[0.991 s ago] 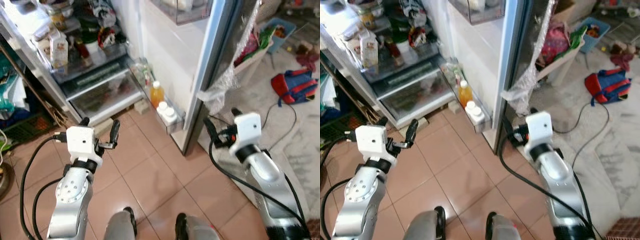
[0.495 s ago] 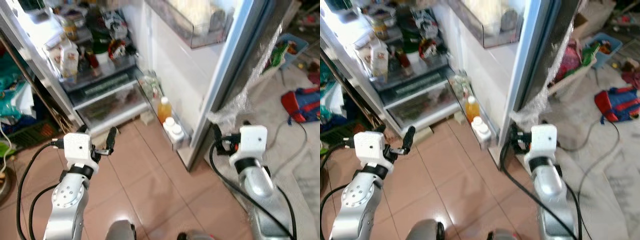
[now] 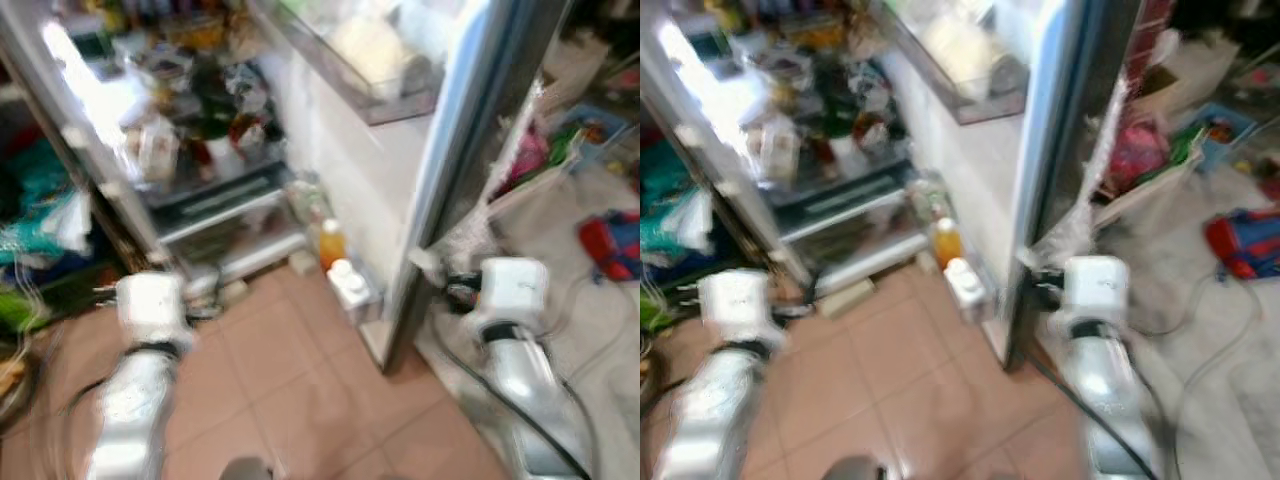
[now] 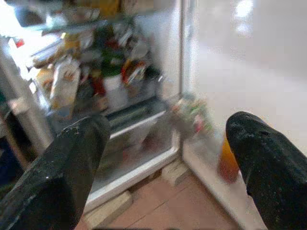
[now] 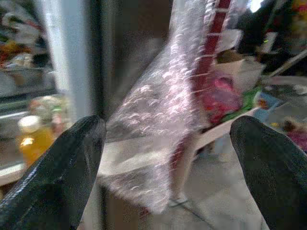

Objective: Restocking fridge

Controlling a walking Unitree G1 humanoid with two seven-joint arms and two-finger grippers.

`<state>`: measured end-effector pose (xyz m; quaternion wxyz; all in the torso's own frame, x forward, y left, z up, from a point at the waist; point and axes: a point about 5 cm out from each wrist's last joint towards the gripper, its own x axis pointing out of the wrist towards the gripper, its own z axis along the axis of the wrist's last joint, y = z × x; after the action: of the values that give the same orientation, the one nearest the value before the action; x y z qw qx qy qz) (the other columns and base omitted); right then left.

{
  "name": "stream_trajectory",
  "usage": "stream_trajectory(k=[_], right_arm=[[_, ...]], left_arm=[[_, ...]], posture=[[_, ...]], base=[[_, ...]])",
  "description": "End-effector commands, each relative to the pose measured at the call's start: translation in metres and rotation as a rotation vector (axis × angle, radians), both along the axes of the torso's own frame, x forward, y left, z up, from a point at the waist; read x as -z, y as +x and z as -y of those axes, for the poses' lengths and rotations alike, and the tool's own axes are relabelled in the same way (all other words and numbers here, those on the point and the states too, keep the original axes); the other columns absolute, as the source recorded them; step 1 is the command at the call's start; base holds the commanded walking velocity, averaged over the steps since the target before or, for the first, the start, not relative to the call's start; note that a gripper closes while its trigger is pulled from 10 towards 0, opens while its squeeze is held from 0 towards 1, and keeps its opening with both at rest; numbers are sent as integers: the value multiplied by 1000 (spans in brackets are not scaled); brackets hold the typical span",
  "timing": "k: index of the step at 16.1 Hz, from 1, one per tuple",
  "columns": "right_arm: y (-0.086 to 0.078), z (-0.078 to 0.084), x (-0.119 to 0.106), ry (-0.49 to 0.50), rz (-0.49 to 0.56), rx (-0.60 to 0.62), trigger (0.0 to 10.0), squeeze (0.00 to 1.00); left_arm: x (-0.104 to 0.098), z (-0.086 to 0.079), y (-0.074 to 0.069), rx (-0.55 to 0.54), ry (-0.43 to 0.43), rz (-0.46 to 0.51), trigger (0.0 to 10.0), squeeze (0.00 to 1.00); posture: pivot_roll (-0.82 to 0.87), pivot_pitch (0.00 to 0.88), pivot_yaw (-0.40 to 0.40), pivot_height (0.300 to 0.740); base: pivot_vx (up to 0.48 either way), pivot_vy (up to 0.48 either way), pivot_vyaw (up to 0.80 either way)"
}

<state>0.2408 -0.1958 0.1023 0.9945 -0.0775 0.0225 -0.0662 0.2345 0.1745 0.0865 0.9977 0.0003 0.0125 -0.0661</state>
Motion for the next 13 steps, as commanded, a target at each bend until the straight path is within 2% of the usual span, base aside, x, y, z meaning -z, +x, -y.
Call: stream_trajectory(k=[1, 5, 9, 13], right_arm=[[11, -13, -8, 16, 41, -41, 10000, 0], [38, -14, -20, 22, 86, -91, 10000, 0], [47, -14, -18, 31, 73, -126, 10000, 0], [68, -33, -26, 58, 98, -257, 10000, 0]], left_arm=[[-2, -12, 3, -28, 22, 6, 10000, 0], [-4, -12, 5, -36, 5, 17, 10000, 0], [-3, -10, 3, -38, 5, 16, 10000, 0], [-1, -3, 5, -21, -2, 12, 10000, 0]], posture=[[38, 17, 26, 740], [51, 26, 23, 740], [61, 28, 23, 740], [63, 27, 27, 740]], base=[[352, 0, 0], [248, 0, 0], [0, 0, 0], [0, 0, 0]])
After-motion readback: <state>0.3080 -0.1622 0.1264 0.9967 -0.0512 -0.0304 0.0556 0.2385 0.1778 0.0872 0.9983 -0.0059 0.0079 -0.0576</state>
